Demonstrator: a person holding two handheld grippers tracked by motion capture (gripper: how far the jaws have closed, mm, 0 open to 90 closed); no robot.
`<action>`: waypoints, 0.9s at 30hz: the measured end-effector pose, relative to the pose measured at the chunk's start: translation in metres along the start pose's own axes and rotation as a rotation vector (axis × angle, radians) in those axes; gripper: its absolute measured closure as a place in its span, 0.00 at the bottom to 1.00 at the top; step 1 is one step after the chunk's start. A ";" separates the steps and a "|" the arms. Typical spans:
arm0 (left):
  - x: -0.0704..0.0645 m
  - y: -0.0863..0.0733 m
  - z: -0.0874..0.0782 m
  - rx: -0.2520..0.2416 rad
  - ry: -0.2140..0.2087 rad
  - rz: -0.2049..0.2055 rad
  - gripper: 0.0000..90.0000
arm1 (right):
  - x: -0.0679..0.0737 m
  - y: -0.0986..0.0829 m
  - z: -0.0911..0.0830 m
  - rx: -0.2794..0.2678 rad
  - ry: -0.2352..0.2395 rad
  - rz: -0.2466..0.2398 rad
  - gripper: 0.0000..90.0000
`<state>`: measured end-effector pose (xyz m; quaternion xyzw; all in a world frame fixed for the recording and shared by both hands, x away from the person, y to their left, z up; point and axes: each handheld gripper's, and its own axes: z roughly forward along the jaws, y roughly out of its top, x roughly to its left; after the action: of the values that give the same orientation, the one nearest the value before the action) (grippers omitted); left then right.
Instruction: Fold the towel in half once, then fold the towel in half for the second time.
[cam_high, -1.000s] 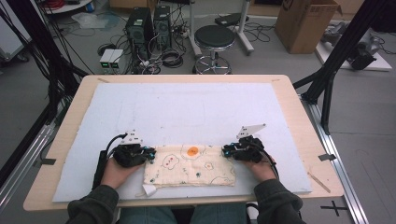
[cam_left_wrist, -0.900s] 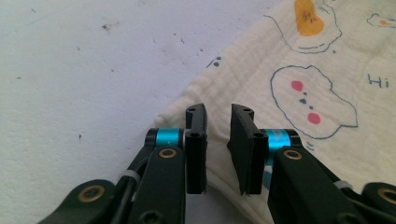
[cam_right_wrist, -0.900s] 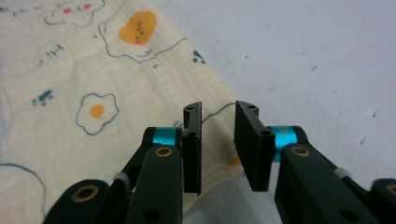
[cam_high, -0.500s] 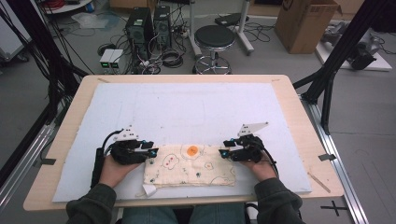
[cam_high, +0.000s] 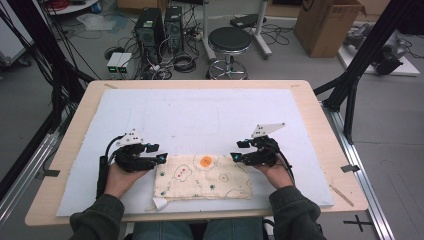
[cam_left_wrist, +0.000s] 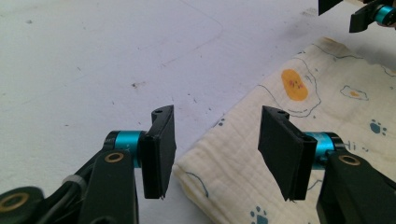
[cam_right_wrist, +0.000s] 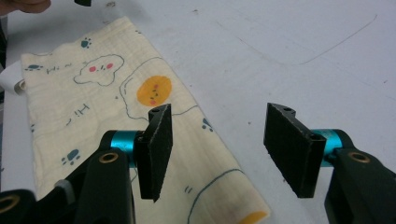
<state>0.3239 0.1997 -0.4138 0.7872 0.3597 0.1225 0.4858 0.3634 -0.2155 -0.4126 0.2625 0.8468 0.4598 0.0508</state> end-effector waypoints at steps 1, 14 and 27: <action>0.000 0.000 0.000 0.001 -0.001 -0.001 0.50 | 0.000 0.000 0.000 -0.002 0.003 0.005 0.46; 0.003 -0.001 0.004 0.031 0.008 -0.011 0.46 | -0.004 -0.002 0.001 0.017 -0.010 0.022 0.43; 0.015 -0.004 0.017 0.047 0.034 -0.051 0.50 | -0.010 -0.010 0.002 0.071 -0.032 0.041 0.46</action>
<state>0.3423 0.1993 -0.4279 0.7868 0.3906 0.1152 0.4639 0.3688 -0.2231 -0.4237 0.2887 0.8562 0.4260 0.0457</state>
